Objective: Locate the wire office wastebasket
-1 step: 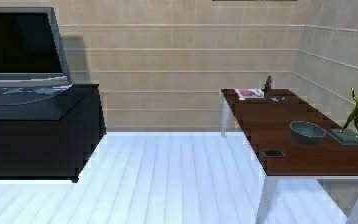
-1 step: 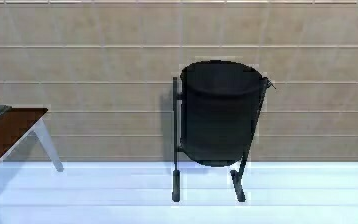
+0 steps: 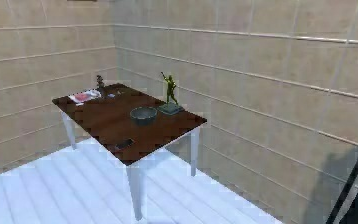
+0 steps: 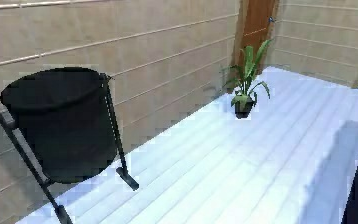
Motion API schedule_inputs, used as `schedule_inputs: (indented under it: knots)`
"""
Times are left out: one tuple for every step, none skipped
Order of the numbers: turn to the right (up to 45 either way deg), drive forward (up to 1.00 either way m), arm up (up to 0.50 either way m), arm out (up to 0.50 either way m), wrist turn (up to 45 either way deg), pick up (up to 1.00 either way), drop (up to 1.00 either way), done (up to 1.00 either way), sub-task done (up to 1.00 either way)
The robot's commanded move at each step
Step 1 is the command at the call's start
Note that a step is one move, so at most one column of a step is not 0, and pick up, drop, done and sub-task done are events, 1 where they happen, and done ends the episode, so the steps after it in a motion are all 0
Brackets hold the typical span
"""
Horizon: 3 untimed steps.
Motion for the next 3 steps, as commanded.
schedule_inputs:
  knots:
    - [45.0, 0.00, 0.00, 0.00, 0.0, 0.00, 0.00, 0.00, 0.00]
    - [45.0, 0.00, 0.00, 0.00, 0.0, 0.00, 0.00, 0.00, 0.00]
    - [30.0, 0.00, 0.00, 0.00, 0.0, 0.00, 0.00, 0.00, 0.00]
